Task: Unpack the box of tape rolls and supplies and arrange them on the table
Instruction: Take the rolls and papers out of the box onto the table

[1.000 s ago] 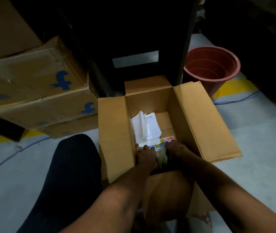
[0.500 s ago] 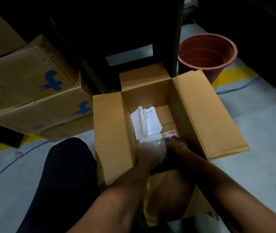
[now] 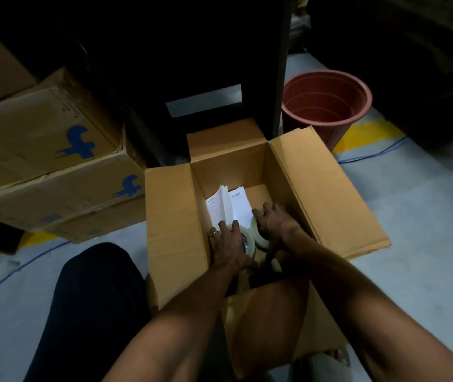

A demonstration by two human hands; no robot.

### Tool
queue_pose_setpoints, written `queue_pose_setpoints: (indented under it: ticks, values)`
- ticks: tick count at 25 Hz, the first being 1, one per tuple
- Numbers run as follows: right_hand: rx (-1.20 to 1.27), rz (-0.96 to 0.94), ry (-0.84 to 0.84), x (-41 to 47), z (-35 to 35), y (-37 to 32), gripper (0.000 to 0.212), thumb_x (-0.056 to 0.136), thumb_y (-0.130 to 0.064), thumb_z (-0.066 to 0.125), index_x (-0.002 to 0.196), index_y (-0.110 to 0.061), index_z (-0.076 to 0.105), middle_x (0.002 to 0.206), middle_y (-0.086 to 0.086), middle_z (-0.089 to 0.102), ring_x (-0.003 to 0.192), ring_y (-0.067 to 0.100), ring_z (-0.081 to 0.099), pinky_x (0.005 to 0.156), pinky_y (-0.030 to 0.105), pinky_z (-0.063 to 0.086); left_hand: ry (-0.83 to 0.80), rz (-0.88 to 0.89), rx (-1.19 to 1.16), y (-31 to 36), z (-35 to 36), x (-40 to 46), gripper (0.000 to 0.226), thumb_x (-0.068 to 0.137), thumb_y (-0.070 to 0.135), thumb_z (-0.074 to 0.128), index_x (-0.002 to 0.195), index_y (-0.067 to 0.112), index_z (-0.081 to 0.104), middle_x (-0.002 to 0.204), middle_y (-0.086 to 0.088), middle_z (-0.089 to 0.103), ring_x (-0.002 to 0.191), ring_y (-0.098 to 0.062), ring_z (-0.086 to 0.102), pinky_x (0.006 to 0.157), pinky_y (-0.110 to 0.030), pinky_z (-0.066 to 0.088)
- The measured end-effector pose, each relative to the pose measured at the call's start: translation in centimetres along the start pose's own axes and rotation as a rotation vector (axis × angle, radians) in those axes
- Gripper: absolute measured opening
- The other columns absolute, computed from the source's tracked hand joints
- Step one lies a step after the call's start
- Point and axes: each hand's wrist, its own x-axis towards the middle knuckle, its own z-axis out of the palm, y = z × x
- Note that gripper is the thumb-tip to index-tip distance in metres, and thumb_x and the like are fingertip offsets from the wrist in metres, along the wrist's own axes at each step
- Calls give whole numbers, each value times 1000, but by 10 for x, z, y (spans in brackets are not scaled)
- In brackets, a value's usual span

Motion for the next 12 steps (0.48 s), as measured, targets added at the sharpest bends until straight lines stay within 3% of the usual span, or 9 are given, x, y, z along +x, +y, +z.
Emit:
queue_pose_setpoints:
  ticks: [4,8,12]
  values:
    - [19,-25,42,-4,-25,10,145,50,-54,90,154,-12,-1,149,23,23,130,43,30,109,48,32,1,10,-10,-5,-31,6,127,45,70,84,145,20,24,137,-13,30,126,-36,32,107,-47,35]
    - [86,-55,106,-24,-63,22,138,56,-51,88,154,-11,1,151,24,22,133,45,29,113,48,30,47,34,51,-3,-75,-6,128,38,75,80,141,19,28,135,-12,35,122,-34,38,105,-45,34]
    - [170,-65,104,-73,-121,31,123,71,-47,78,155,-5,-1,153,30,20,142,44,20,118,43,19,49,1,-21,9,-137,-44,122,47,64,85,145,20,27,141,-12,31,124,-35,37,106,-44,36]
